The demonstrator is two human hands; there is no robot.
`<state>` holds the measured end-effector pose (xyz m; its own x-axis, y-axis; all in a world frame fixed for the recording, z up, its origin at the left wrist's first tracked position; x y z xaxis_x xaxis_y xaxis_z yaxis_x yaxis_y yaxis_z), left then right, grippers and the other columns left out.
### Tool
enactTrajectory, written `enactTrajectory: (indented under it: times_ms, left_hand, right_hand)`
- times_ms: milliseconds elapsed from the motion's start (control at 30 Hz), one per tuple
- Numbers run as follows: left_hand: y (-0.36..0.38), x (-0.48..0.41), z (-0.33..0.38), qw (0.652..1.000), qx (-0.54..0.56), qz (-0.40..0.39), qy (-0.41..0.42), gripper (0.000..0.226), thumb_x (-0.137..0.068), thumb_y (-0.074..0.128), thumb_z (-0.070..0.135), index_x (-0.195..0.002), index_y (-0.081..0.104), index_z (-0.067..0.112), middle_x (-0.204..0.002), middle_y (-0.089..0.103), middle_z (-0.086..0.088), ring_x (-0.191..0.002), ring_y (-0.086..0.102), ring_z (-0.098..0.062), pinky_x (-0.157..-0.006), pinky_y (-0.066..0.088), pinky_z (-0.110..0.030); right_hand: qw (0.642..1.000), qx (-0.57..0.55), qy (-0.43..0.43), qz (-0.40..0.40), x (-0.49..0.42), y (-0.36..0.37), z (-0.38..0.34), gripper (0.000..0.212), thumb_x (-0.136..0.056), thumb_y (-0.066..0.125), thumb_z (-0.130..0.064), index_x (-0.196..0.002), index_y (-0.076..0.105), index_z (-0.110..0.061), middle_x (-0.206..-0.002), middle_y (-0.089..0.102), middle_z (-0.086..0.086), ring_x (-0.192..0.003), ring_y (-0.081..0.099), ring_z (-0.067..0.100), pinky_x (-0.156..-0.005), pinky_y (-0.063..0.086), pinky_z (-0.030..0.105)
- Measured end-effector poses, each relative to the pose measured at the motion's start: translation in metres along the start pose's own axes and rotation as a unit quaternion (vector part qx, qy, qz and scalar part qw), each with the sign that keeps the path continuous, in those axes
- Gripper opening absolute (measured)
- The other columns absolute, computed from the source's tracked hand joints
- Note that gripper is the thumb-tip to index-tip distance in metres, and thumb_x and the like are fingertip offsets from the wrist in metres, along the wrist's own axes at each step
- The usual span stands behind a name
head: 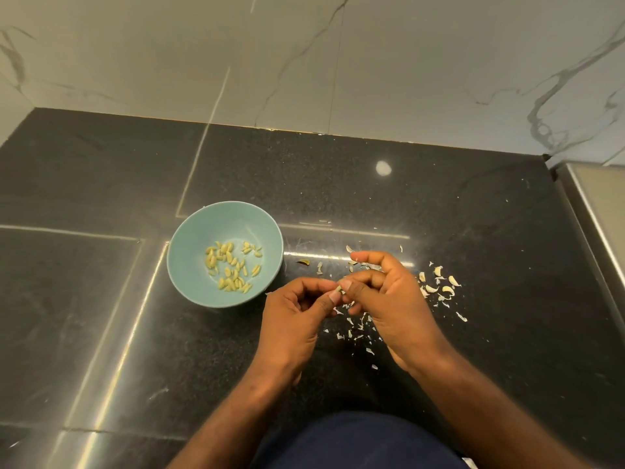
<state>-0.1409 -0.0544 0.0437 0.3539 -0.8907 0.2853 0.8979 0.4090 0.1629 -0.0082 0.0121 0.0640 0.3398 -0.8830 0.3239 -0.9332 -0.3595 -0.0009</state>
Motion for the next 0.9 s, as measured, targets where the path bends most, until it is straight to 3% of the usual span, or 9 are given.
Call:
enactTrajectory:
  times_ms: [200, 367, 467, 633, 733, 800, 867, 900]
  left_hand:
    - [-0.028, 0.0, -0.045, 0.992, -0.095, 0.083, -0.019, 0.011, -0.098, 0.06, 0.017, -0.095, 0.071, 0.016, -0.081, 0.072, -0.004, -0.078, 0.069, -0.016, -0.068, 0.055, -0.022]
    - [-0.029, -0.006, -0.05, 0.992, -0.099, 0.078, -0.007, 0.025, -0.103, 0.051, 0.02, -0.091, 0.068, 0.006, -0.076, 0.069, -0.012, -0.064, 0.064, -0.015, -0.058, 0.053, -0.024]
    - [-0.028, -0.006, -0.049, 0.989, -0.129, 0.075, 0.01, 0.024, -0.102, 0.052, 0.02, -0.088, 0.067, 0.008, -0.072, 0.067, -0.008, -0.059, 0.062, -0.013, -0.054, 0.051, -0.025]
    - [-0.025, -0.007, -0.052, 0.97, -0.222, 0.08, 0.064, 0.015, -0.098, 0.061, 0.026, -0.089, 0.069, 0.018, -0.071, 0.066, 0.003, -0.064, 0.065, -0.015, -0.058, 0.057, -0.039]
    - [-0.018, -0.009, -0.049, 0.968, -0.226, 0.079, 0.082, 0.016, -0.096, 0.064, 0.03, -0.085, 0.07, 0.021, -0.069, 0.066, 0.006, -0.064, 0.064, -0.015, -0.062, 0.055, -0.042]
    - [-0.001, -0.013, -0.044, 0.969, -0.224, 0.051, 0.092, 0.028, -0.096, 0.063, 0.036, -0.076, 0.068, 0.017, -0.063, 0.063, 0.001, -0.059, 0.06, -0.017, -0.061, 0.052, -0.045]
    - [0.023, -0.02, -0.04, 0.969, -0.221, 0.01, 0.108, 0.046, -0.095, 0.057, 0.046, -0.068, 0.063, 0.009, -0.057, 0.058, -0.006, -0.055, 0.055, -0.026, -0.056, 0.047, -0.046]
    - [0.035, -0.024, -0.038, 0.967, -0.221, -0.006, 0.123, 0.051, -0.095, 0.054, 0.048, -0.066, 0.061, 0.006, -0.056, 0.056, -0.009, -0.054, 0.052, -0.028, -0.054, 0.045, -0.046]
  right_hand:
    - [0.999, -0.03, 0.009, -0.008, -0.028, 0.032, -0.003, 0.042, -0.088, 0.07, 0.001, -0.12, 0.053, -0.021, -0.091, 0.075, 0.012, -0.084, 0.074, 0.024, -0.082, 0.059, 0.038]
    - [0.992, 0.059, -0.016, -0.109, -0.048, 0.094, -0.01, 0.05, -0.087, 0.069, 0.003, -0.128, 0.054, -0.022, -0.106, 0.073, -0.001, -0.098, 0.072, 0.008, -0.087, 0.059, 0.029]
    - [0.99, 0.088, -0.021, -0.11, -0.051, 0.099, -0.006, 0.047, -0.088, 0.066, 0.004, -0.127, 0.057, -0.021, -0.112, 0.07, -0.002, -0.102, 0.07, 0.009, -0.087, 0.059, 0.029]
    - [0.995, 0.081, -0.038, -0.038, -0.047, 0.055, -0.007, 0.008, -0.094, 0.068, -0.016, -0.102, 0.067, -0.014, -0.086, 0.073, 0.004, -0.071, 0.072, 0.015, -0.064, 0.059, 0.029]
    - [0.994, 0.098, -0.039, 0.022, -0.032, 0.012, 0.0, 0.032, -0.097, 0.063, -0.033, -0.081, 0.066, -0.006, -0.063, 0.066, 0.005, -0.054, 0.061, 0.016, -0.054, 0.052, 0.028]
    - [0.987, 0.138, -0.035, 0.074, -0.018, -0.019, 0.007, 0.041, -0.097, 0.06, -0.04, -0.075, 0.063, -0.006, -0.059, 0.061, 0.004, -0.052, 0.055, 0.015, -0.052, 0.05, 0.032]
    - [0.974, 0.209, -0.047, 0.076, -0.01, -0.04, 0.016, 0.015, -0.098, 0.062, -0.03, -0.096, 0.067, -0.016, -0.079, 0.066, -0.001, -0.063, 0.061, 0.013, -0.062, 0.056, 0.038]
    - [0.969, 0.239, -0.038, 0.054, -0.008, -0.044, 0.022, 0.02, -0.097, 0.064, -0.019, -0.116, 0.063, -0.027, -0.095, 0.066, -0.008, -0.071, 0.065, 0.011, -0.068, 0.058, 0.035]
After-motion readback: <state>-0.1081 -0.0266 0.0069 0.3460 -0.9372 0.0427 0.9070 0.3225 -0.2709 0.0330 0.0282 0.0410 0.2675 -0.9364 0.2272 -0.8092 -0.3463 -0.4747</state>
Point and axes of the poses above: each hand's wrist, its own x-axis away from the middle knuckle, its own y-axis out of the palm, z = x × y, the point moved 8 cm from there along -x, towards the middle knuckle
